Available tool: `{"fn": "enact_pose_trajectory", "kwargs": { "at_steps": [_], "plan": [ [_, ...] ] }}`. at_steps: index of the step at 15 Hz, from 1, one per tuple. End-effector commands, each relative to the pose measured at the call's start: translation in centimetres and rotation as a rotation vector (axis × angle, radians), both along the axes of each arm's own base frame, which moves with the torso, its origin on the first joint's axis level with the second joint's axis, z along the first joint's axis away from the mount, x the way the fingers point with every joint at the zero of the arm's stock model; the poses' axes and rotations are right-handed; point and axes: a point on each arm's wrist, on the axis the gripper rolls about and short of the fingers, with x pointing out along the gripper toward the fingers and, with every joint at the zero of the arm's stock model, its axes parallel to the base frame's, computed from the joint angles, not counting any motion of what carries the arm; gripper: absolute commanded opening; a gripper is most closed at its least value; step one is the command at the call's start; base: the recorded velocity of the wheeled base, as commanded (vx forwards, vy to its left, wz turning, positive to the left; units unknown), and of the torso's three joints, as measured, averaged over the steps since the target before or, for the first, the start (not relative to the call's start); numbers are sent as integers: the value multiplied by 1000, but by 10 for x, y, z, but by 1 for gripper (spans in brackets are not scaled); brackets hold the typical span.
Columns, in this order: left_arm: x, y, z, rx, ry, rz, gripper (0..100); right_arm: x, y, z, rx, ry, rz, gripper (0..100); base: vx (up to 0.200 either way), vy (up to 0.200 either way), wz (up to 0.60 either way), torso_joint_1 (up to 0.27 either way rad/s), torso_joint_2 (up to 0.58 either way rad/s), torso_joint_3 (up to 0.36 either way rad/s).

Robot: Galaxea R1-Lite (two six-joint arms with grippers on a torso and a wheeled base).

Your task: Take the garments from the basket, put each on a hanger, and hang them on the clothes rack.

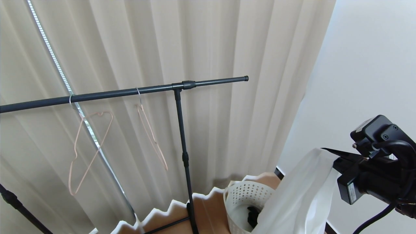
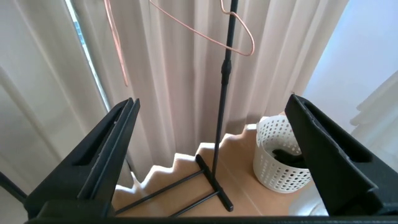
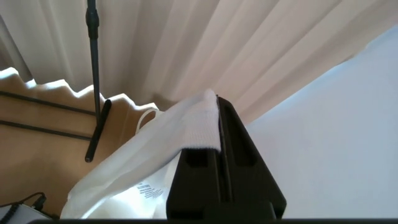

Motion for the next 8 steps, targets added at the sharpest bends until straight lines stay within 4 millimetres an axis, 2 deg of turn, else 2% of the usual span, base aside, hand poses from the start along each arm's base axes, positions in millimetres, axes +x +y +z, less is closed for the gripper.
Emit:
{"fn": "enact_pose_trajectory", "kwargs": {
  "at_steps": [1,2,8],
  "plan": [
    [0,0,0,0,0,0,100,1,1,-1,-4,6,1,0,0,0,0,0,0,0],
    [0,0,0,0,0,2,100,1,1,-2,-6,8,1,0,0,0,0,0,0,0],
    [0,0,0,1,0,-2,100,1,1,-3,-8,11,1,0,0,0,600,7,0,2]
  ]
}}
